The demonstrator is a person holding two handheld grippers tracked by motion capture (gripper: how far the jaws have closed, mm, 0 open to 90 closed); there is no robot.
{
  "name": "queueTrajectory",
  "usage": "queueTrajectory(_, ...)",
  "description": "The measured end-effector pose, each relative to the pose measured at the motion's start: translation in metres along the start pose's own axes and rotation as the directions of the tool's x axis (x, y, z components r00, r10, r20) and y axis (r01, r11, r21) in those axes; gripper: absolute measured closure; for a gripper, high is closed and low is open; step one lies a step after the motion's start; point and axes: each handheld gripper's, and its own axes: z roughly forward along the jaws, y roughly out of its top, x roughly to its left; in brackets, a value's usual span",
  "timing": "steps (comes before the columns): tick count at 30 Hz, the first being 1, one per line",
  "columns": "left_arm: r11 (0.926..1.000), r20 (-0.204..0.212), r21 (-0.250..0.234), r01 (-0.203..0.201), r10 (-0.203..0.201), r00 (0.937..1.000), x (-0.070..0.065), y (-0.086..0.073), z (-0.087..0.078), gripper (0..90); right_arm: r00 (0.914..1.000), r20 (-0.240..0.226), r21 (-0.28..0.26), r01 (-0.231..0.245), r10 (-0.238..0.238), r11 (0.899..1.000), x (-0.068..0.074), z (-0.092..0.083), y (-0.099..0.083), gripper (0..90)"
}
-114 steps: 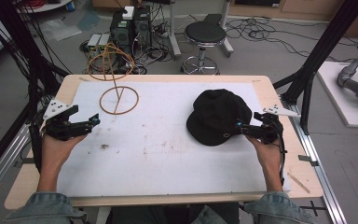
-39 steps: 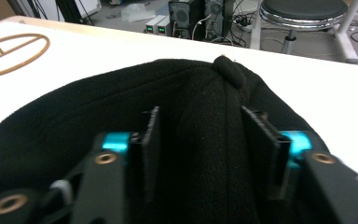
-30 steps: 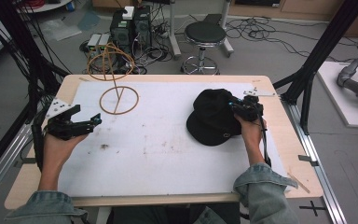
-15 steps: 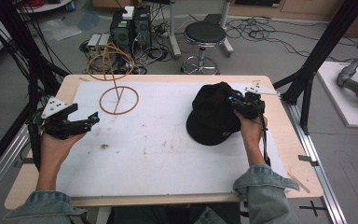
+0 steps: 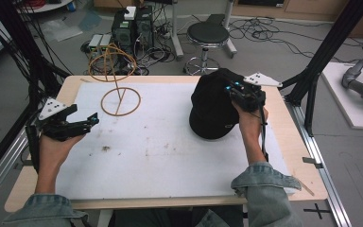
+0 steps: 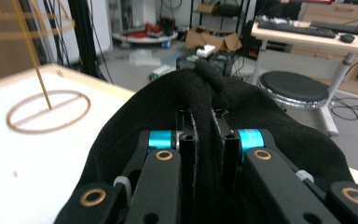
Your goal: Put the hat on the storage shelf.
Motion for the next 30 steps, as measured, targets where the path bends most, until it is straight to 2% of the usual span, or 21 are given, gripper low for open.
queueTrajectory(3, 1.0, -0.006, 0.002, 0.007, -0.007, 1.0, 0.003, -0.001, -0.001, 15.2, 0.9999, -0.015, -0.018, -0.003, 0.003, 1.0, 0.003, 0.0, 0.007, 84.1)
queueTrajectory(8, 0.9999, -0.011, 0.003, 0.012, -0.012, 0.9999, 0.006, -0.002, -0.002, 15.2, 0.9986, -0.035, -0.038, 0.038, -0.04, 0.999, 0.011, -0.001, 0.026, 84.1)
queueTrajectory(12, 0.9999, -0.011, 0.001, 0.017, -0.017, 0.9998, 0.006, -0.002, -0.002, 15.2, 0.9967, -0.058, -0.061, 0.052, -0.056, 0.997, 0.017, -0.002, 0.041, 84.1)
queueTrajectory(22, 0.9998, -0.008, -0.001, 0.018, -0.018, 0.9998, 0.006, -0.002, -0.003, 15.2, 0.9918, -0.119, -0.122, 0.031, -0.046, 0.992, 0.027, -0.002, 0.069, 84.1)
queueTrajectory(30, 0.9998, -0.012, -0.009, 0.018, -0.018, 0.9998, 0.009, 0.0, -0.007, 15.2, 0.9824, -0.184, -0.152, 0.004, -0.033, 0.988, 0.032, 0.001, 0.081, 84.1)
